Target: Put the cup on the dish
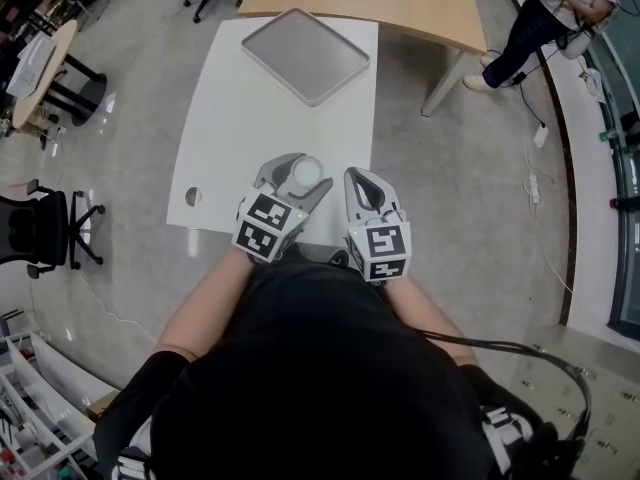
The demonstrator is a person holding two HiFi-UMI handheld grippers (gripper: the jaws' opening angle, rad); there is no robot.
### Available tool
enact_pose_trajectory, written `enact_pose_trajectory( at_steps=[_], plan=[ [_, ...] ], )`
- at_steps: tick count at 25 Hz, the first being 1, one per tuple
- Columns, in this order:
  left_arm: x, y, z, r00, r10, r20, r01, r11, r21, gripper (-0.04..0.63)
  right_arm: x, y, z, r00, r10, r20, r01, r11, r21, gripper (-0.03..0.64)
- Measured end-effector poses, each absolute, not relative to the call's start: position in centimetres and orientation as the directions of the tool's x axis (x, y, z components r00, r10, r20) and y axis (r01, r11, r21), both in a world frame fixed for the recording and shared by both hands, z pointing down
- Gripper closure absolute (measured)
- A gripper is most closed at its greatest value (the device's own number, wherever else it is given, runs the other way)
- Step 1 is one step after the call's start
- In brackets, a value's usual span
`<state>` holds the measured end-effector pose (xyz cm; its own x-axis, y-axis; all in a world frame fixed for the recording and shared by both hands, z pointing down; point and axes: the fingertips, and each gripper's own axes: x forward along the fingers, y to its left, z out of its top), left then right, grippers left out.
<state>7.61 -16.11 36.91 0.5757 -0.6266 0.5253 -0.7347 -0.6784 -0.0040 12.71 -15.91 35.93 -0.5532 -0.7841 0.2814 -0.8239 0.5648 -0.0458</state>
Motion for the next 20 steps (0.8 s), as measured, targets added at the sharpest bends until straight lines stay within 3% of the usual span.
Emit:
enact_pose_trajectory(
  at_steps=[20],
  plan=[
    [5.4,-21.1,33.4,0.585,-0.638,0.502,-0.718,-0.694,-0.045,0.322,10.4,-21.0,33.2,-0.525,-0.82,0.229,-0.847,0.529,-0.049,0.603]
  ],
)
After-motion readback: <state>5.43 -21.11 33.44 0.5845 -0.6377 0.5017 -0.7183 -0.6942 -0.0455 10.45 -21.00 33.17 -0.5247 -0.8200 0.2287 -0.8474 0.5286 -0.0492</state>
